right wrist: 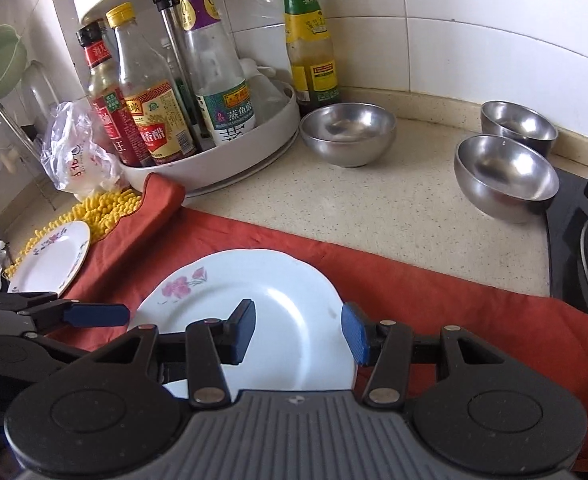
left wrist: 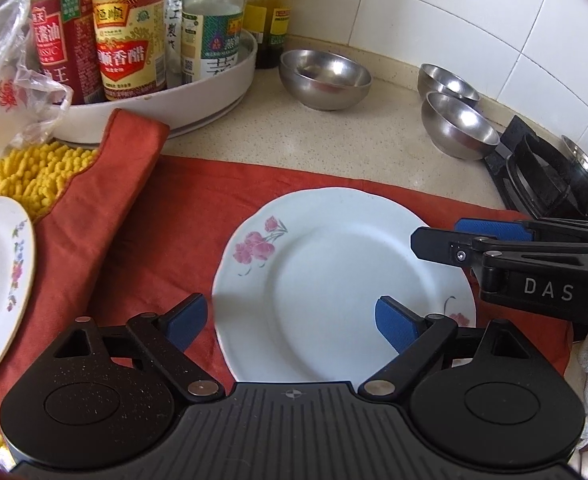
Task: Organize plates and bowls
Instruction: 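Lower the plate onto the other pink-flower plate and open the left tool, then move the left tool to the floral-rim plate on the yellow mat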
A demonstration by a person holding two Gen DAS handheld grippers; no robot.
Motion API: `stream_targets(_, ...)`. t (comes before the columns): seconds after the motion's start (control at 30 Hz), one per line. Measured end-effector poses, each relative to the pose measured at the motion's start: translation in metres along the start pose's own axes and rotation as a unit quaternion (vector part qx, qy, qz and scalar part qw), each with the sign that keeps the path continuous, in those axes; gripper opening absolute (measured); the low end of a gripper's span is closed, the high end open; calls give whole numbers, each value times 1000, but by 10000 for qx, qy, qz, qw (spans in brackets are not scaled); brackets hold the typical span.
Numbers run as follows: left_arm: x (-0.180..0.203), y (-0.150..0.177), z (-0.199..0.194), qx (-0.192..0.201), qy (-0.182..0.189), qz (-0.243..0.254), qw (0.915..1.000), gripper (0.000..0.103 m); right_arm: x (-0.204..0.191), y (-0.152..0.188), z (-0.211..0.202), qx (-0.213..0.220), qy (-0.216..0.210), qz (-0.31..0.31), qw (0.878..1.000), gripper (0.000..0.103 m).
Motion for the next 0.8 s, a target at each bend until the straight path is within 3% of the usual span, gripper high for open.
stream_targets(0.47,-43,1,-25,329,-714,-573,9953,98,0,-6,10,-75,-501,-123,9986,48)
stream_targets(0.6,-75,5,-41,504,-1133,-910,9881,99,-8,-18,14,19,-730,-296,9969,49)
stream_targets(0.8,-122,12,-60,673,-1746,-1527,9704,99,-35,-36,27,82,-1224,-732,9897,53)
Point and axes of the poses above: each gripper's, at about its wrist camera, not at the fingertips, and z roughly the way its jaws point, x to its right, y to its underside, the point moved 1 cm from there along z, roughly the way its jaws point, and after that the axes turned 14 degrees about -z, right-handed, at the moved point
